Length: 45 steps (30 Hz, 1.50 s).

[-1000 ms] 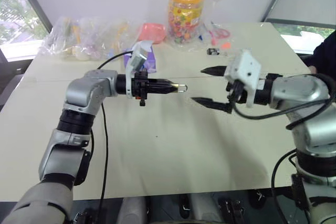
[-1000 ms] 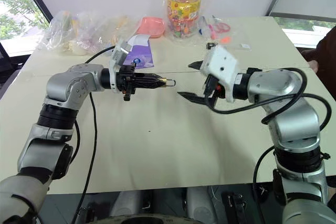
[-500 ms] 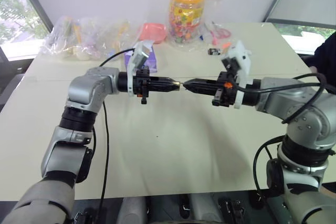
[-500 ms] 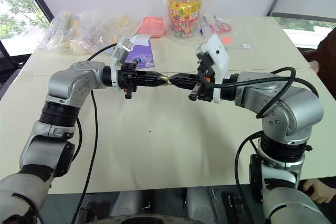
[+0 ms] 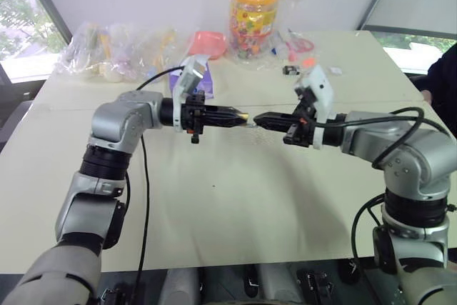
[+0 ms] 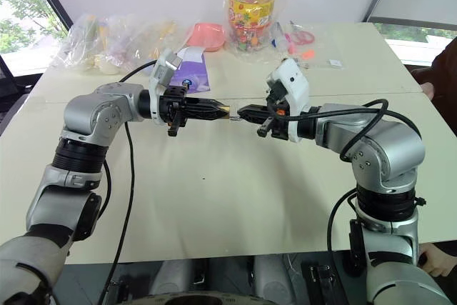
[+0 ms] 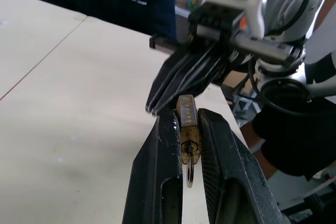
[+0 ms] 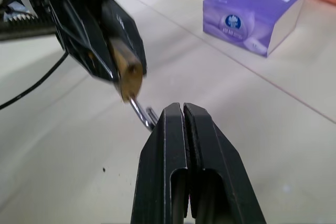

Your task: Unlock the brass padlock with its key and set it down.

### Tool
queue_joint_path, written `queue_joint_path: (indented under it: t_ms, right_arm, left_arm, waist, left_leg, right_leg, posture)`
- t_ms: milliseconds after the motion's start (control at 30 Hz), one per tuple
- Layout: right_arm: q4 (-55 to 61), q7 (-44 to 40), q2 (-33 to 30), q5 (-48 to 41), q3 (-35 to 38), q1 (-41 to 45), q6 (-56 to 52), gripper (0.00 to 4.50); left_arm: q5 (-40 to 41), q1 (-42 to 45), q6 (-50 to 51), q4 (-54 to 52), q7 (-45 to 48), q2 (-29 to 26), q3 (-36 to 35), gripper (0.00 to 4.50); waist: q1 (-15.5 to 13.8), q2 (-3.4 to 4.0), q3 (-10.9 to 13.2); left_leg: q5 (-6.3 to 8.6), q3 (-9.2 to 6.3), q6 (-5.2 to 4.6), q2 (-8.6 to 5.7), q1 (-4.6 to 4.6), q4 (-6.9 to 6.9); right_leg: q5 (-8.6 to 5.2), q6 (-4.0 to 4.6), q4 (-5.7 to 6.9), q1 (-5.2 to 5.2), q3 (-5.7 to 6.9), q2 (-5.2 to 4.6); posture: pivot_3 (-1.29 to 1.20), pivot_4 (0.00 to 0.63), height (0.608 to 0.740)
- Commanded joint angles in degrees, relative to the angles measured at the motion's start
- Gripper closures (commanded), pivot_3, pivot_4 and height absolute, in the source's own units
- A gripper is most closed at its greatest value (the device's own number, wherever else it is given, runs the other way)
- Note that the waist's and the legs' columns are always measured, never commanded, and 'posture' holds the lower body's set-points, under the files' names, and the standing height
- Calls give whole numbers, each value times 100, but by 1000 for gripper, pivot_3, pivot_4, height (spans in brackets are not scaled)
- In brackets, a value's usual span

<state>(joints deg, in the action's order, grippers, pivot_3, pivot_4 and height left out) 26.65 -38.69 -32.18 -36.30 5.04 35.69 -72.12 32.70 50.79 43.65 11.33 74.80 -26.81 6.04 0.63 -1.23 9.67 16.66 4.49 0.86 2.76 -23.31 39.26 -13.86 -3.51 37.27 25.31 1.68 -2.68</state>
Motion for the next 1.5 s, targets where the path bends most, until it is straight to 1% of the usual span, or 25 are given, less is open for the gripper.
queue_joint_path:
  t_ms: [33, 200, 333, 467, 600, 700, 800, 1000, 1100, 1300, 1367, 1500]
  right_arm:
    - [161, 2, -100, -104, -27, -102, 172, 4446]
    - [225, 41, -196, -185, 21, -241, 195, 4446]
    - [612, -108, -672, -263, 106, -857, 250, 4446]
    - [1041, -200, -1033, -510, 390, -1471, 252, 4446]
    - [1420, -52, -1197, -835, 841, -1852, 90, 4446]
    - [1562, 159, -1249, -993, 1112, -1942, -8, 4446]
    - [1645, 330, -1296, -1090, 1269, -1960, -74, 4446]
    - [1793, 668, -1292, -1382, 1472, -1943, -181, 4446]
    - [1883, 839, -1280, -1523, 1495, -1955, -214, 4446]
    - [1964, 1101, -1301, -1729, 1498, -1994, -202, 4446]
    - [1963, 1177, -1307, -1783, 1475, -2004, -176, 4500]
    - [1927, 1257, -1348, -1832, 1433, -1995, -118, 4500]
  left_arm:
    - [116, 228, 21, -55, 22, -39, -157, 4500]
    - [92, 188, -35, -87, 7, -46, -121, 4500]
    - [22, 54, -59, -97, -119, 34, -40, 4500]
    - [-42, -198, 8, -31, -238, 149, 124, 4500]
    - [31, -417, 403, 235, -413, 454, 255, 4500]
    - [197, -510, 977, 555, -860, 876, 108, 4500]
    - [69, -617, 1225, 905, -1216, 1133, 116, 4500]
    - [-379, -643, 1124, 1748, -1782, 1459, 212, 4500]
    - [-579, -623, 881, 2095, -2011, 1579, 152, 4500]
    - [-768, -573, 633, 2285, -2044, 1556, 119, 4500]
    - [-775, -594, 676, 2207, -1908, 1475, 173, 3492]
    - [-904, -645, 633, 2124, -1763, 1361, 292, 1797]
  waist:
    - [1, 0, 0]
    - [5, 0, 0]
    - [-24, 0, 0]
    - [-12, 0, 0]
    - [-7, 0, 0]
    - [0, 0, 0]
    - [-4, 0, 0]
    - [-7, -1, 0]
    - [-11, -1, -1]
    - [-16, -1, -2]
    - [2, -1, -2]
    - [0, -1, -3]
  left_leg:
    - [0, 0, 0, 0, 0, 0]
    - [0, -1, 0, 0, 0, 0]
    - [0, -2, -1, 0, -1, -3]
    - [3, 0, -5, -2, -4, -2]
    - [3, -2, -5, -2, 0, -2]
    - [3, -4, -5, -1, 2, -2]
    - [3, -7, -5, -2, 0, -2]
    - [3, -9, -5, -2, 1, -3]
    - [3, -9, -5, -2, 1, -2]
    - [3, -9, -6, -3, 14, -2]
    - [3, -10, -6, -3, 17, -2]
    - [3, -11, -6, -1, 17, -3]
  right_leg:
    - [0, 0, 0, 0, 0, 0]
    - [0, 0, 0, 1, 0, 1]
    - [0, 0, -5, 0, 1, 1]
    - [0, -1, -11, 0, 0, -4]
    - [2, -5, -8, -2, 0, -2]
    - [2, -5, -7, -3, 0, 1]
    - [2, -5, -8, -3, 0, 1]
    - [2, -4, -8, -3, 1, 1]
    - [2, -4, -9, -4, 1, -1]
    - [3, -3, -9, -18, 1, -3]
    - [3, -2, -9, -21, 1, -2]
    - [3, -1, -9, -21, 1, 0]
  posture:
    - [0, 150, 740]
    - [0, 150, 740]
    - [0, 150, 740]
    - [0, 150, 740]
    - [0, 150, 740]
    - [0, 150, 740]
    - [0, 150, 740]
    - [0, 150, 740]
    - [0, 150, 740]
    - [0, 150, 740]
    - [0, 150, 740]
    - [0, 150, 740]
